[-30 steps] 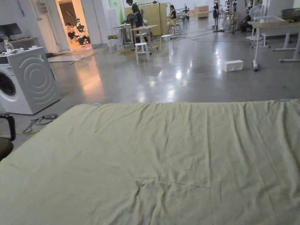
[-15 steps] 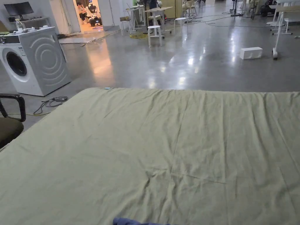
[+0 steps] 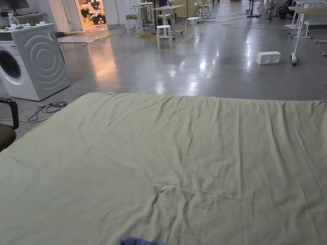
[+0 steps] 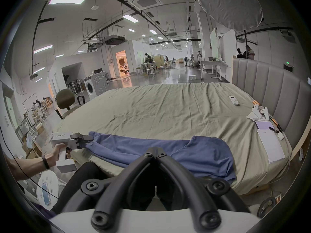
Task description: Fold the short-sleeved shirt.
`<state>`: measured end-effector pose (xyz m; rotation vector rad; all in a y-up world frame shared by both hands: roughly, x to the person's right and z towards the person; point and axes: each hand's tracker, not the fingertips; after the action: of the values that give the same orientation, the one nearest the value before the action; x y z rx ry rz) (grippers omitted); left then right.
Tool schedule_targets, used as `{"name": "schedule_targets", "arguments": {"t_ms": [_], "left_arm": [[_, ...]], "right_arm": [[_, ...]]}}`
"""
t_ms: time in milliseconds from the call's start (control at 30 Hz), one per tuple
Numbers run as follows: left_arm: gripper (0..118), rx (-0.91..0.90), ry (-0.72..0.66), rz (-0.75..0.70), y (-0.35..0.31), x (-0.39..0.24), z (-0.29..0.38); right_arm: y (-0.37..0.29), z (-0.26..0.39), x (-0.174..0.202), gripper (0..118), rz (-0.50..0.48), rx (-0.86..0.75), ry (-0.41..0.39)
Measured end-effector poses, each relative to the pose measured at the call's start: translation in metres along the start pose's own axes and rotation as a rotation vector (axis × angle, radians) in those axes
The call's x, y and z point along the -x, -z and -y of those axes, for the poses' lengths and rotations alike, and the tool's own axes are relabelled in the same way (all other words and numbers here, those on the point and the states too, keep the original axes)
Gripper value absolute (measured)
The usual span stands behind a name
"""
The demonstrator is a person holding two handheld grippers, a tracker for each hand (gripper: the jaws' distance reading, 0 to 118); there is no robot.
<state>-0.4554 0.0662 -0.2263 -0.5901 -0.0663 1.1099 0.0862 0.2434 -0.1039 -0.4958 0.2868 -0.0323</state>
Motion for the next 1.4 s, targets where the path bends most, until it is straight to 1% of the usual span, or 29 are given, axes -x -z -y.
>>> {"name": "schedule_targets", "arguments": {"t_ms": [67,167,200,233,300,400,433,467,533,567,633,667,767,800,900,967,1000,1067,1100,1133,1167,1200,1233,1267,1300,1333,1400], "left_arm": [[9,-0.057,-0.027,-0.025,-0.005,0.003,-0.002],[8,-0.104,-0.09,0.004,-0.016,0.007,-0.007],[8,-0.112,-0.091,0.021,-0.021,0.005,-0.008],[8,-0.169,-0.072,0.03,-0.031,0.002,-0.01],[8,-0.233,-0.081,0.061,-0.047,0.006,-0.018],[8,-0.294,-0.078,0.016,-0.071,0.012,-0.042],[8,-0.311,-0.032,-0.034,-0.078,0.004,-0.048],[8,-0.307,-0.006,-0.056,-0.085,-0.002,-0.056],[8,-0.302,0.036,-0.048,-0.093,-0.013,-0.06],[8,-0.276,0.098,-0.026,-0.094,-0.028,-0.058],[8,-0.282,0.201,0.008,-0.091,-0.058,-0.043],[8,-0.247,0.214,0.056,-0.085,-0.075,-0.033],[8,-0.148,0.269,0.105,-0.052,-0.119,0.007],[8,-0.091,0.303,0.127,-0.036,-0.132,0.026],[8,0.082,0.428,0.144,0.014,-0.168,0.083],[8,0.17,0.51,0.142,0.044,-0.183,0.119],[8,0.213,0.513,0.134,0.059,-0.187,0.134],[8,0.283,0.474,0.131,0.084,-0.187,0.155],[8,0.308,0.465,0.103,0.095,-0.189,0.165],[8,0.308,0.513,0.021,0.106,-0.188,0.175],[9,0.314,0.549,-0.011,0.112,-0.187,0.181],[15,0.33,0.575,-0.035,0.117,-0.184,0.184],[28,0.358,0.57,-0.028,0.12,-0.182,0.185],[56,0.392,0.541,-0.006,0.119,-0.181,0.184],[76,0.419,0.495,0.045,0.116,-0.182,0.181],[81,0.398,0.461,0.108,0.105,-0.184,0.175],[90,0.356,0.442,0.189,0.085,-0.19,0.166]], "right_arm": [[-0.001,0.001,0.001,0,0.009,0.007,-0.003],[-0.003,0.002,0.002,0,0.009,0.019,-0.003],[-0.004,0.003,0.003,0,0.009,0.022,-0.006],[-0.004,0.002,0.004,0,0.009,0.026,-0.012],[-0.006,0.002,0.006,0,0.018,0.03,-0.033],[-0.007,0.001,0.006,0,0.012,0.024,-0.029],[-0.006,0.003,0.005,0,-0.001,0.026,-0.019],[-0.005,0.004,0.005,0,-0.008,0.028,-0.011],[-0.003,0.007,0.003,0,-0.015,0.032,-0.001],[-0.002,0.009,0.002,0,-0.017,0.034,0.005],[-0.001,0.01,0.002,0,-0.021,0.032,0.025],[-0.002,0.011,0.002,0,-0.023,0.028,0.037],[-0.008,0.013,0.0,0,-0.036,0.014,0.062],[-0.011,0.013,0.0,0,-0.033,0.012,0.059],[-0.025,0.015,-0.003,0,0.009,0.011,0.013],[-0.036,0.02,-0.009,0,0.025,0.018,0.008],[-0.041,0.022,-0.014,0,0.037,0.028,0.015],[-0.049,0.031,-0.023,0,0.075,0.057,0.039],[-0.053,0.034,-0.027,0,0.096,0.065,0.051],[-0.057,0.037,-0.03,0,0.112,0.073,0.064],[-0.059,0.04,-0.033,0,0.124,0.078,0.075],[-0.061,0.042,-0.036,0,0.132,0.082,0.091],[-0.063,0.045,-0.038,0,0.141,0.085,0.104],[-0.063,0.046,-0.04,0,0.145,0.091,0.115],[-0.062,0.048,-0.043,0,0.145,0.097,0.125],[-0.06,0.049,-0.044,0,0.145,0.101,0.131],[-0.057,0.049,-0.046,0,0.143,0.105,0.14]]}}
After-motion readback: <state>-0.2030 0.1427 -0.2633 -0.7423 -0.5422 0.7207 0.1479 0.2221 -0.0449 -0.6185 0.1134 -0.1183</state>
